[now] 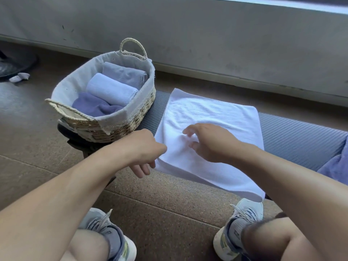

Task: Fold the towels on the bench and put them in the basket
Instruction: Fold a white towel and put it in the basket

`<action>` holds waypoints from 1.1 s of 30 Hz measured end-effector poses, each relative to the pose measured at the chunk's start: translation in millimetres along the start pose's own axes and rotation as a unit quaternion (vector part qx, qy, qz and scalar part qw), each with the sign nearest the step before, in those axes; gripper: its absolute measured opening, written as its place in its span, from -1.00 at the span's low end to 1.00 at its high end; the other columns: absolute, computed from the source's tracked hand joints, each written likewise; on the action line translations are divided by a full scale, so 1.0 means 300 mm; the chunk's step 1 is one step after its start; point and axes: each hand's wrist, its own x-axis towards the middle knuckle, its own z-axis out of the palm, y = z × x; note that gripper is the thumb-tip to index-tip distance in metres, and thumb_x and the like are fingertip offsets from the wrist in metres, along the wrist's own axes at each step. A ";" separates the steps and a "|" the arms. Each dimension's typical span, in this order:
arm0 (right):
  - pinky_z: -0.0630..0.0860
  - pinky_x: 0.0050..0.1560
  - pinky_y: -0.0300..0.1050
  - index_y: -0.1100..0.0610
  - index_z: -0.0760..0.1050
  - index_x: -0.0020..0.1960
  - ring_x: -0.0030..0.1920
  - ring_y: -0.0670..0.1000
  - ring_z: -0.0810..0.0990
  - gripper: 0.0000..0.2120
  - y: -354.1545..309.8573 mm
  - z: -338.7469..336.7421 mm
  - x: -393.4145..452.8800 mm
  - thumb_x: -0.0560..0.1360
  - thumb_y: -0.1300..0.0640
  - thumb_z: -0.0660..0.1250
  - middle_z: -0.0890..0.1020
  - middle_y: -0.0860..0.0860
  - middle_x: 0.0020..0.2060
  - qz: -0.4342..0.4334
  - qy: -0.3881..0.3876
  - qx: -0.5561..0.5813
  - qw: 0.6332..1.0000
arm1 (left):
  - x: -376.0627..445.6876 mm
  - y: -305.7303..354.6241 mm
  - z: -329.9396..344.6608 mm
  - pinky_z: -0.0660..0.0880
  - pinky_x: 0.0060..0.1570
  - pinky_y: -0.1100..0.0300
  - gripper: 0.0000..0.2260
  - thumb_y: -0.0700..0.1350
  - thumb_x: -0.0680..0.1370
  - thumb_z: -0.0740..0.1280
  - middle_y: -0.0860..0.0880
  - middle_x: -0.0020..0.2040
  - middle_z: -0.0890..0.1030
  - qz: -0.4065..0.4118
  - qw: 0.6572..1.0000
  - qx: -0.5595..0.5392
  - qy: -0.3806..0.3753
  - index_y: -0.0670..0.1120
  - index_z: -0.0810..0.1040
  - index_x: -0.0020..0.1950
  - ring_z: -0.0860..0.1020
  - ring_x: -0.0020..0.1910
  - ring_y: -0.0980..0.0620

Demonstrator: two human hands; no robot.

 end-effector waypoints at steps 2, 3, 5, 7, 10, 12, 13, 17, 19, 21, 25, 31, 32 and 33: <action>0.49 0.18 0.02 -0.09 0.45 0.38 0.30 0.03 0.49 -0.67 -0.003 0.000 -0.004 0.62 0.00 0.24 0.54 -0.12 0.29 -0.006 -0.007 -0.010 1.000 | -0.014 -0.011 -0.009 0.61 -0.41 0.03 -0.76 -0.16 0.49 0.22 -0.16 -0.35 0.68 -0.024 0.999 0.039 -0.029 -0.34 0.51 -0.04 0.63 -0.46 -0.18; 0.50 0.17 0.03 -0.09 0.45 0.37 0.29 0.04 0.49 -0.67 -0.005 -0.001 -0.008 0.62 -0.02 0.24 0.53 -0.10 0.28 -0.010 -0.012 -0.015 1.000 | -0.019 -0.016 -0.012 0.61 -0.40 0.03 -0.73 -0.15 0.47 0.21 -0.18 -0.32 0.69 -0.034 0.997 0.052 -0.044 -0.34 0.52 -0.04 0.66 -0.41 -0.21; 0.50 0.14 0.03 -0.10 0.46 0.37 0.29 0.05 0.48 -0.67 -0.010 -0.001 -0.014 0.61 -0.02 0.26 0.52 -0.09 0.27 -0.015 -0.023 -0.022 0.999 | -0.027 -0.025 -0.018 0.61 -0.39 0.03 -0.73 -0.14 0.44 0.20 -0.20 -0.27 0.71 -0.051 0.993 0.073 -0.074 -0.33 0.53 -0.07 0.69 -0.32 -0.25; 0.50 0.14 0.03 -0.12 0.46 0.36 0.30 0.03 0.46 -0.66 -0.013 -0.002 -0.017 0.60 -0.02 0.28 0.51 -0.09 0.27 -0.014 -0.031 -0.022 0.999 | -0.033 -0.028 -0.026 0.64 -0.35 -0.01 -0.76 -0.14 0.46 0.19 -0.19 -0.24 0.72 -0.070 0.988 0.102 -0.090 -0.30 0.52 -0.07 0.71 -0.23 -0.26; 0.50 0.19 0.05 -0.13 0.46 0.36 0.31 0.02 0.44 -0.66 -0.016 -0.005 -0.019 0.59 -0.03 0.30 0.49 -0.10 0.29 -0.012 -0.036 -0.020 0.999 | -0.035 -0.027 -0.053 0.68 -0.24 -0.15 -0.75 -0.15 0.49 0.18 -0.18 -0.20 0.73 -0.093 0.979 0.156 -0.090 -0.29 0.55 -0.06 0.72 -0.15 -0.27; 0.49 0.20 0.06 -0.13 0.46 0.36 0.32 0.02 0.43 -0.66 -0.018 -0.006 -0.020 0.59 -0.03 0.30 0.48 -0.10 0.31 -0.013 -0.037 -0.019 0.999 | -0.020 -0.035 -0.071 0.68 -0.25 -0.14 -0.73 -0.13 0.52 0.19 -0.18 -0.19 0.73 -0.093 0.979 0.167 -0.067 -0.29 0.59 -0.06 0.72 -0.17 -0.26; 0.49 0.20 0.06 -0.13 0.46 0.36 0.33 0.02 0.43 -0.66 -0.018 -0.005 -0.022 0.59 -0.03 0.31 0.48 -0.10 0.32 -0.013 -0.037 -0.018 0.999 | -0.008 -0.041 -0.075 0.68 -0.26 -0.11 -0.73 -0.11 0.53 0.21 -0.18 -0.20 0.73 -0.088 0.982 0.158 -0.050 -0.28 0.60 -0.05 0.72 -0.19 -0.25; 0.49 0.21 0.10 -0.13 0.46 0.36 0.35 0.01 0.40 -0.64 -0.017 -0.003 -0.023 0.57 -0.03 0.33 0.46 -0.09 0.33 -0.018 -0.041 -0.019 0.999 | 0.036 -0.052 -0.058 0.67 -0.27 -0.01 -0.68 0.07 0.52 0.36 -0.14 -0.26 0.72 -0.003 0.987 0.158 0.042 -0.20 0.62 -0.07 0.70 -0.35 -0.14; 0.49 0.21 0.10 -0.14 0.46 0.36 0.35 0.01 0.39 -0.64 -0.016 -0.005 -0.022 0.57 -0.03 0.33 0.46 -0.10 0.33 -0.020 -0.043 -0.019 0.999 | 0.047 -0.050 -0.046 0.68 -0.26 0.01 -0.66 0.11 0.49 0.42 -0.13 -0.25 0.73 0.013 0.985 0.167 0.051 -0.19 0.62 -0.09 0.69 -0.37 -0.11; 0.50 0.20 0.10 -0.15 0.47 0.34 0.34 0.00 0.39 -0.65 -0.015 -0.006 -0.023 0.57 -0.04 0.34 0.47 -0.10 0.32 -0.023 -0.042 -0.018 0.999 | 0.058 -0.055 -0.040 0.67 -0.29 0.04 -0.69 0.07 0.46 0.46 -0.13 -0.25 0.73 0.007 0.984 0.174 0.034 -0.19 0.64 -0.11 0.71 -0.31 -0.12; 0.50 0.17 0.07 -0.15 0.47 0.34 0.33 -0.01 0.41 -0.66 -0.014 -0.009 -0.021 0.57 -0.06 0.34 0.48 -0.10 0.30 -0.019 -0.039 -0.015 0.999 | 0.062 -0.057 -0.043 0.65 -0.33 0.12 -0.84 -0.09 0.52 0.45 -0.14 -0.21 0.73 0.004 0.988 0.156 0.013 -0.17 0.62 -0.18 0.73 -0.23 -0.10; 0.48 0.18 0.02 -0.10 0.45 0.39 0.36 0.01 0.41 -0.62 -0.002 -0.017 -0.018 0.59 -0.07 0.32 0.50 -0.08 0.34 -0.003 0.001 -0.008 1.000 | 0.040 -0.038 -0.068 0.53 -0.40 0.19 -0.88 -0.22 0.57 0.33 -0.13 -0.30 0.70 0.002 0.998 0.066 0.002 -0.19 0.53 -0.16 0.66 -0.35 -0.06; 0.47 0.21 0.04 -0.10 0.44 0.42 0.39 0.02 0.39 -0.59 0.000 -0.016 -0.018 0.58 -0.07 0.32 0.48 -0.08 0.38 -0.002 0.004 -0.007 1.000 | 0.037 -0.041 -0.071 0.54 -0.40 0.19 -0.89 -0.21 0.57 0.33 -0.13 -0.30 0.71 -0.005 0.998 0.061 -0.006 -0.20 0.53 -0.14 0.65 -0.36 -0.06; 0.46 0.25 0.06 -0.09 0.42 0.44 0.41 0.03 0.36 -0.56 0.002 -0.014 -0.018 0.58 -0.09 0.33 0.45 -0.08 0.42 -0.002 0.002 -0.008 1.000 | 0.035 -0.044 -0.072 0.55 -0.40 0.18 -0.90 -0.20 0.58 0.33 -0.13 -0.30 0.72 -0.014 0.998 0.063 -0.018 -0.22 0.55 -0.10 0.64 -0.37 -0.06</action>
